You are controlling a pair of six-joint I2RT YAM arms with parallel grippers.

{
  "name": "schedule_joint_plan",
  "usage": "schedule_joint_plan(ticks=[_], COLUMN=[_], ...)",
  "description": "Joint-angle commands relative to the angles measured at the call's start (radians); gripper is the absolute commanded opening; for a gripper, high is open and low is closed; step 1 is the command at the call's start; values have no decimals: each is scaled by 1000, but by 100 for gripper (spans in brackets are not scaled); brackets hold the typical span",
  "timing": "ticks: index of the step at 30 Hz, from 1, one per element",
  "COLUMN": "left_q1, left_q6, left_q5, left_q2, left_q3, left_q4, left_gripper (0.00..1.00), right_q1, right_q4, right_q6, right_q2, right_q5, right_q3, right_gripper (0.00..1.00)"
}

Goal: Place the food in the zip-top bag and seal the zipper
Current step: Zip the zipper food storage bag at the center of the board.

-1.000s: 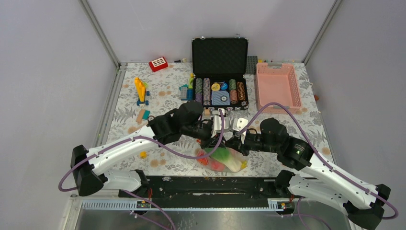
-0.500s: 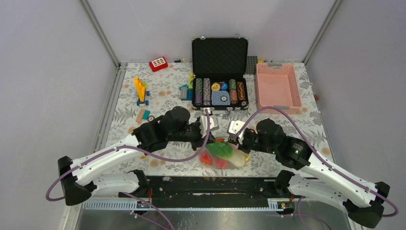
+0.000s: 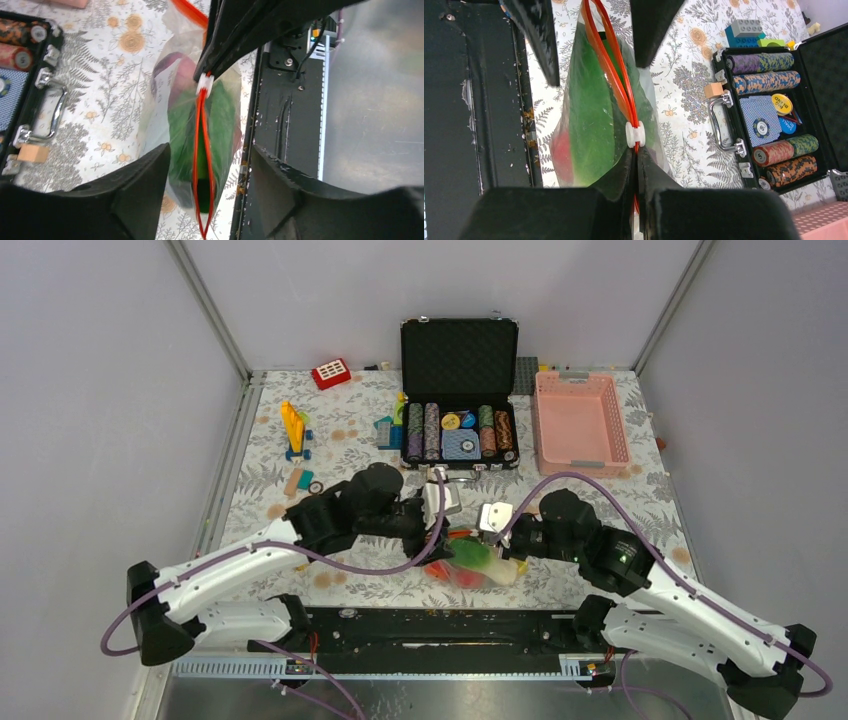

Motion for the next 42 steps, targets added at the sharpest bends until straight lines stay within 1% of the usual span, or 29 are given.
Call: schedule_joint_plan(ticks=[1, 2, 3, 5, 8, 10, 11, 14, 15, 19, 20, 22, 24, 28, 32, 35, 39, 42], left_q1=[5, 4, 3, 4, 2, -2, -2, -4, -4, -4, -4, -5, -5, -4, -4, -5, -4, -4], left_q6=[53, 60, 65, 71, 76, 75, 77, 75, 74, 85, 87, 84, 88, 81, 63, 47, 22, -30], left_q5=[137, 147, 154, 168, 200, 207, 214, 216, 217, 230, 221, 193, 171, 78, 36, -22, -91, -172], left_q2=[78, 98, 118, 159, 208, 227, 235, 253, 258, 254, 246, 230, 215, 162, 105, 55, -18, -70], left_q3=[99, 113, 137, 170, 209, 221, 224, 230, 234, 220, 208, 182, 164, 114, 68, 35, -13, -55], left_q4=[10, 3, -3, -19, -33, -34, -34, -15, -13, -14, -12, 5, 8, 1, 5, -1, -13, -20], left_gripper=[69, 72, 73, 72, 65, 57, 54, 52, 50, 28, 21, 0, 0, 0, 0, 0, 0, 0], right_q1=[-10, -9, -10, -10, -10, -10, -10, -10, -10, -10, -10, -9, -10, -11, -11, -13, -22, -34], right_q4=[44, 52, 54, 54, 75, 86, 90, 99, 109, 163, 172, 171, 166, 126, 96, 70, 15, 4], right_q6=[-23, -22, -21, -26, -19, -15, -11, 4, 15, 60, 63, 65, 64, 55, 38, 28, 12, 9], right_q2=[9, 15, 19, 24, 26, 26, 25, 21, 20, -9, -18, -37, -48, -58, -72, -77, -81, -73], right_q5=[-47, -50, -59, -89, -109, -118, -121, -137, -142, -90, -84, -109, -113, -28, -34, 40, 25, 56], right_q3=[-1, -1, 0, 4, 3, 3, 3, 7, 6, -17, -22, -31, -37, -41, -43, -44, -37, -39], right_gripper=[0, 0, 0, 0, 0, 0, 0, 0, 0, 0, 0, 0, 0, 0, 3, 0, 0, 0])
